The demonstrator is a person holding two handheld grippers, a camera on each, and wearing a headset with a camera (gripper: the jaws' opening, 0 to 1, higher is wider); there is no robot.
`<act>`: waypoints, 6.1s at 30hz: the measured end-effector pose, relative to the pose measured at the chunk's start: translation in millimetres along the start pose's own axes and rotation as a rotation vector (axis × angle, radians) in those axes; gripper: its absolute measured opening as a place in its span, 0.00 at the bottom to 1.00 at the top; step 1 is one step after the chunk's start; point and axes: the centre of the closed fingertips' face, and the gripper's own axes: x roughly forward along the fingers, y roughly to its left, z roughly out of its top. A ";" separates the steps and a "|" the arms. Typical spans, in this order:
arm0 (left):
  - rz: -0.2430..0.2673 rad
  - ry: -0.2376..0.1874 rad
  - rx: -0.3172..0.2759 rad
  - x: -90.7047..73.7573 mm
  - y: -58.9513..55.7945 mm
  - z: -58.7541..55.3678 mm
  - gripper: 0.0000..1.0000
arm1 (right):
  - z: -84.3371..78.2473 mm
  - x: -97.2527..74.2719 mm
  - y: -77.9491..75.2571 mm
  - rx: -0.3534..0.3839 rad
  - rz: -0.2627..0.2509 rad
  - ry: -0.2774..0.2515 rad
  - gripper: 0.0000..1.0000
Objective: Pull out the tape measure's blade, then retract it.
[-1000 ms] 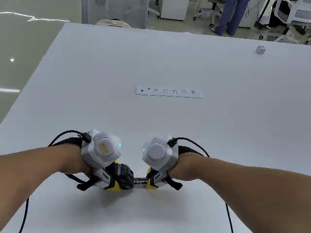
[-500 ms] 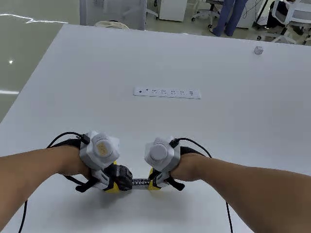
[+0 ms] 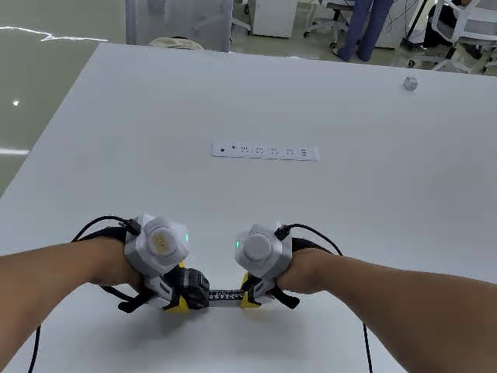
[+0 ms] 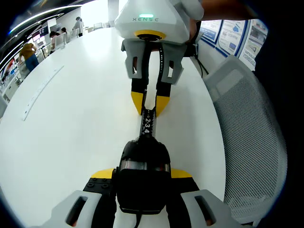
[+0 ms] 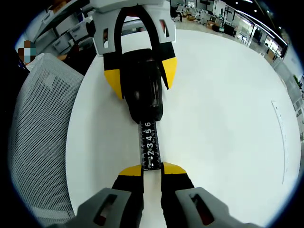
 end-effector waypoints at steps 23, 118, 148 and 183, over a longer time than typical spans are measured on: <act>-0.001 -0.001 -0.011 0.0 -0.8 -0.2 0.38 | -11.9 -3.4 -1.7 0.005 0.000 0.001 0.11; 0.008 -0.017 -0.016 -0.7 -0.3 0.6 0.38 | -48.7 -18.5 -4.6 0.059 -0.030 0.005 0.11; 0.010 -0.021 -0.019 0.0 0.3 0.6 0.38 | -61.1 -25.5 -5.7 0.073 -0.036 0.000 0.11; 0.008 -0.026 -0.020 -0.9 -0.5 1.0 0.38 | -74.6 -31.9 -6.4 0.090 -0.041 0.005 0.11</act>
